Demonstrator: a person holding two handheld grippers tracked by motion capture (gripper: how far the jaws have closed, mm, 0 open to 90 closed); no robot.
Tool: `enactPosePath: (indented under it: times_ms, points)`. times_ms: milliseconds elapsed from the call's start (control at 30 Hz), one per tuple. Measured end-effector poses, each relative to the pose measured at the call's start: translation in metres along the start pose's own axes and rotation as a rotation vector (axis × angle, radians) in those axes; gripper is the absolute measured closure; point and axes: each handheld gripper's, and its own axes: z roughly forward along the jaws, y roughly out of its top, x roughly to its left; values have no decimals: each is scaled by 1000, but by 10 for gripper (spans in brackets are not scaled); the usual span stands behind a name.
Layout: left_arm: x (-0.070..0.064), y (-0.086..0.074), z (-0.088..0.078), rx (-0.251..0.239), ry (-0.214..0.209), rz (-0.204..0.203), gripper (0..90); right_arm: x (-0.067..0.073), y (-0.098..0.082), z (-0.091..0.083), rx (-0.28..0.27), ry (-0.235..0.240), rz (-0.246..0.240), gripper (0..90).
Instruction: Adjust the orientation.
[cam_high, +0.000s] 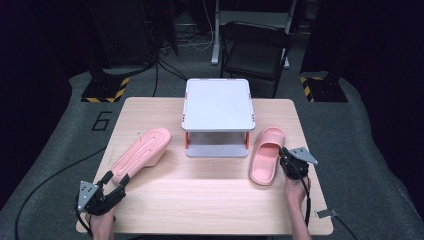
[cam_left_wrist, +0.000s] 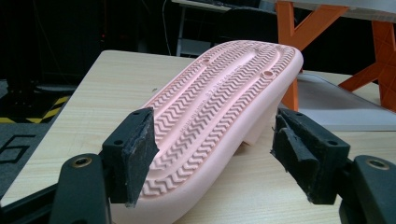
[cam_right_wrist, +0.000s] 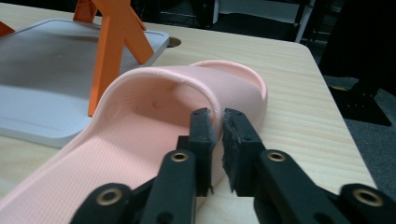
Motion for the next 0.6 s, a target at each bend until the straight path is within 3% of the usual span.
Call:
enactPosePath:
  times_ms: [133, 167, 200, 233, 267, 367, 400, 433, 500, 533, 567, 600]
  points:
    - [-1, 0, 1, 2, -4, 0, 300, -6, -3, -2, 4, -8, -6, 766]
    - [-2, 0, 1, -3, -5, 4, 300, -5, -4, 1, 12, 0, 22, 676]
    - [-3, 0, 1, -2, -7, 7, 301, -7, -6, 3, -20, 21, 101, 563]
    - [-3, 0, 1, -2, -7, 7, 302, -7, -6, 3, -20, 21, 101, 563]
    - [-2, 0, 1, 7, -10, 10, 303, -5, -6, 5, -26, 41, 138, 512]
    - [-2, 0, 1, -2, -7, 3, 305, 4, -5, 8, -29, 47, 99, 447]
    - [-1, 0, 1, -1, -6, 1, 305, 4, -5, 8, -29, 47, 99, 447]
    - [-1, 0, 0, 3, -6, -1, 305, 7, -6, 14, -2, 13, 71, 439]
    - [0, 0, 0, -3, -3, -6, 306, 6, -5, 18, 28, 3, 84, 440]
    - [0, 0, -1, -2, -2, -8, 307, 3, -5, 27, 33, 15, 100, 525]
    - [0, 0, -1, -2, -2, -8, 307, 3, -5, 27, 33, 15, 100, 525]
    - [1, 1, -1, -1, -2, -4, 308, 2, -4, 33, 35, -12, 82, 625]
